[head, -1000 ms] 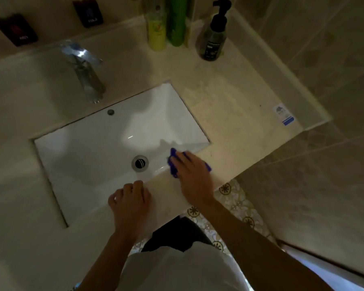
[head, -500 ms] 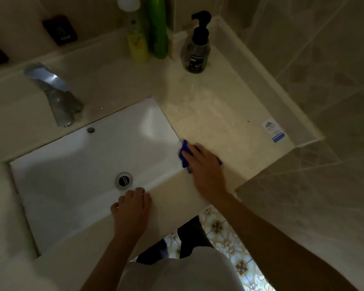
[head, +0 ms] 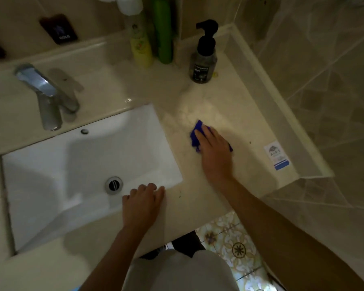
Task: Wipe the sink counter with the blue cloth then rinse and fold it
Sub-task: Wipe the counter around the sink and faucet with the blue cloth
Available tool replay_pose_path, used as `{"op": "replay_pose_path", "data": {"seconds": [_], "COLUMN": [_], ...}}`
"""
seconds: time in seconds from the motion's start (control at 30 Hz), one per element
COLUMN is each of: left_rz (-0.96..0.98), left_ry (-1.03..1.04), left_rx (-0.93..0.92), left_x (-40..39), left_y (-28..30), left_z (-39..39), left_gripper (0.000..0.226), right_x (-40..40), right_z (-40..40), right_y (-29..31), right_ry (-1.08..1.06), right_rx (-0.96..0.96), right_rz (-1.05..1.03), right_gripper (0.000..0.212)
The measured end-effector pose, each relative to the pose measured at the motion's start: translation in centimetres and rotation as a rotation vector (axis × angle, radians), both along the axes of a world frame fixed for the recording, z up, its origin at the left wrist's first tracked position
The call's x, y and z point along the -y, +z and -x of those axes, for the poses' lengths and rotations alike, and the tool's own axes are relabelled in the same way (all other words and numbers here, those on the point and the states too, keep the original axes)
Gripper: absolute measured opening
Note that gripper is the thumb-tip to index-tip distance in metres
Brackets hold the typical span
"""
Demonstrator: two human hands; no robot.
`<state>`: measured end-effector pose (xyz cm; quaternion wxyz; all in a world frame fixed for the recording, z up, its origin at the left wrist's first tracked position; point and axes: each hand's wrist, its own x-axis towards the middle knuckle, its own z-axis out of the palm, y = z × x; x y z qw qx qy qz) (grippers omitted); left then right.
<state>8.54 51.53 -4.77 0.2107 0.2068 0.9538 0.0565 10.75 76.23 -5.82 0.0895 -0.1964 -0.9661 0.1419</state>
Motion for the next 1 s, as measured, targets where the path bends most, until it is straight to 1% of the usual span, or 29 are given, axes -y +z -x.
{"op": "replay_pose_path", "data": {"seconds": [0.07,0.13,0.2,0.23,0.27,0.3,0.4,0.43,0.47,0.53,0.6,0.67,0.73,0.8,0.83,0.9,0.93,0.97,1.0], "left_rz": [0.015,0.041,0.066,0.072,0.076,0.079,0.085,0.083,0.081,0.078,0.054,0.042,0.033,0.038,0.035,0.025,0.026,0.031,0.040], "left_ry": [0.032,0.062,0.079,0.083,0.087,0.085,0.070,0.066,0.065,0.069,0.092,0.111,0.122,0.118,0.110,0.098,0.092,0.088,0.084], "left_rx": [-0.008,-0.016,-0.014,-0.016,-0.024,-0.035,-0.049,-0.055,-0.060,-0.065,-0.067,-0.044,-0.039,-0.033,-0.029,-0.028,-0.022,-0.013,0.000], "left_x": [-0.4,-0.8,-0.9,-0.9,-0.9,-0.9,-0.7,-0.7,-0.7,-0.9,-1.0,-1.0,-1.0,-0.9,-0.8,-0.6,-0.6,-0.5,-0.6], "left_y": [-0.2,-0.4,-0.6,-0.6,-0.7,-0.7,-1.0,-1.1,-1.1,-0.9,-0.7,-0.4,-0.2,-0.2,-0.3,-0.5,-0.5,-0.4,-0.3], "left_z": [0.2,0.3,0.3,0.3,0.3,0.3,0.1,0.1,0.0,0.0,0.1,0.3,0.4,0.7,0.8,1.1,1.1,1.1,1.1], "left_gripper": [0.054,0.056,0.051,0.049,0.049,0.049,0.048,0.048,0.048,0.049,0.051,0.054,0.057,0.055,0.053,0.049,0.050,0.053,0.054], "right_x": [3.4,5.5,5.2,4.2,2.7,1.2,-1.9,-1.8,-1.2,1.0,3.6,5.1,4.8,3.0,1.7,-0.4,-1.0,-1.1,-0.8], "right_z": [-0.5,-3.4,-6.5,-7.3,-7.5,-7.0,-2.3,0.0,2.3,6.0,7.7,6.7,4.1,1.3,0.6,1.9,3.7,5.8,8.1], "right_y": [-0.1,-0.6,-0.9,-1.0,-1.0,-1.0,-0.1,0.3,0.6,0.5,0.2,0.1,0.1,-0.3,-0.4,-0.3,-0.3,-0.2,0.0], "right_ry": [0.087,0.273,0.464,0.494,0.451,0.332,-0.162,-0.240,-0.259,-0.175,0.006,0.198,0.344,0.407,0.348,0.054,-0.103,-0.208,-0.250], "right_rx": [-0.010,0.009,0.002,-0.008,-0.014,0.003,0.090,0.094,0.096,0.082,0.069,0.088,0.088,0.067,0.071,0.123,0.125,0.108,0.096], "right_rz": [0.032,0.033,-0.014,-0.043,-0.070,-0.068,-0.020,-0.018,-0.018,-0.028,-0.041,-0.038,-0.052,-0.103,-0.111,-0.087,-0.077,-0.068,-0.059], "right_gripper": [0.051,0.051,0.051,0.050,0.049,0.047,0.048,0.050,0.053,0.057,0.062,0.067,0.066,0.060,0.057,0.057,0.059,0.059,0.060]}}
